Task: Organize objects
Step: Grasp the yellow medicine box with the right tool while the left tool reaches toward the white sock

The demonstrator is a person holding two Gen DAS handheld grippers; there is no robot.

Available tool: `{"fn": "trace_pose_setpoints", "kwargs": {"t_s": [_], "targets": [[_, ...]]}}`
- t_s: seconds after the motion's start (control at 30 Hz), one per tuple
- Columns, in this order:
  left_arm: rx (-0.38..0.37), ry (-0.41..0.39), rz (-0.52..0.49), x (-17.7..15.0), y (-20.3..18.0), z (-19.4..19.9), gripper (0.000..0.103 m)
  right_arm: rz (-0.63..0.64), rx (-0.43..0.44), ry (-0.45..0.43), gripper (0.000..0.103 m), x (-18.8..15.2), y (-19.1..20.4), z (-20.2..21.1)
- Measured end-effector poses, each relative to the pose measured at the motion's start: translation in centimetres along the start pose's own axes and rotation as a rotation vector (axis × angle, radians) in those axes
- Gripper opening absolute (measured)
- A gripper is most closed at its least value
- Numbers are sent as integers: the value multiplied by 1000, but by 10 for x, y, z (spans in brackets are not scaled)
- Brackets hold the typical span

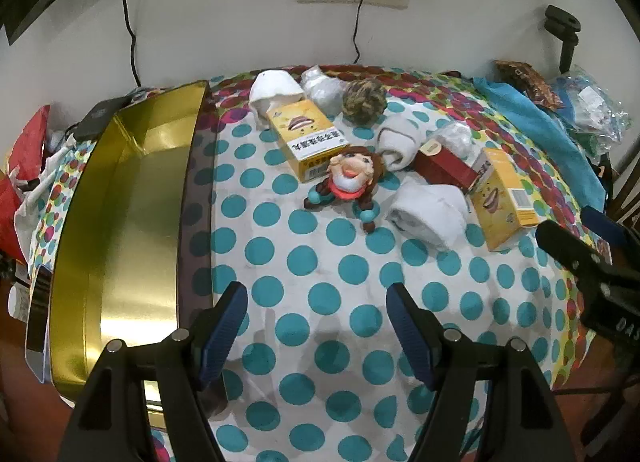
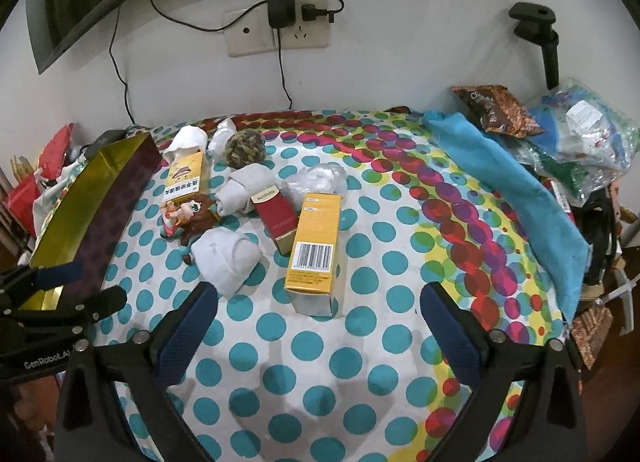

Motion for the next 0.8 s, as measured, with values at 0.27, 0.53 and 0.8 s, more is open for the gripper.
{"fn": "trace_pose_setpoints", "kwargs": {"t_s": [0.27,0.53,0.8], "targets": [[-24,-9,-38,1,-11,-8,74,0,27,52,59,-3,0,-31],[-50,1,-65,4,-24,-20,74,3,43,89,39,-7,-1,-52],[-122,-3,-71,11,-42,-24,74,23,59,61,27,-3,4,-56]]}}
Point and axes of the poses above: each gripper's, at about its wrist camera, not at the fingertips, and z roughly against the way its jaws point, y to its left, x to its top, the point moved 8 cm from there along -z, roughly the way its jaws point, and after that the axes turned 2 degrees about -y, right-handed, at the moved point
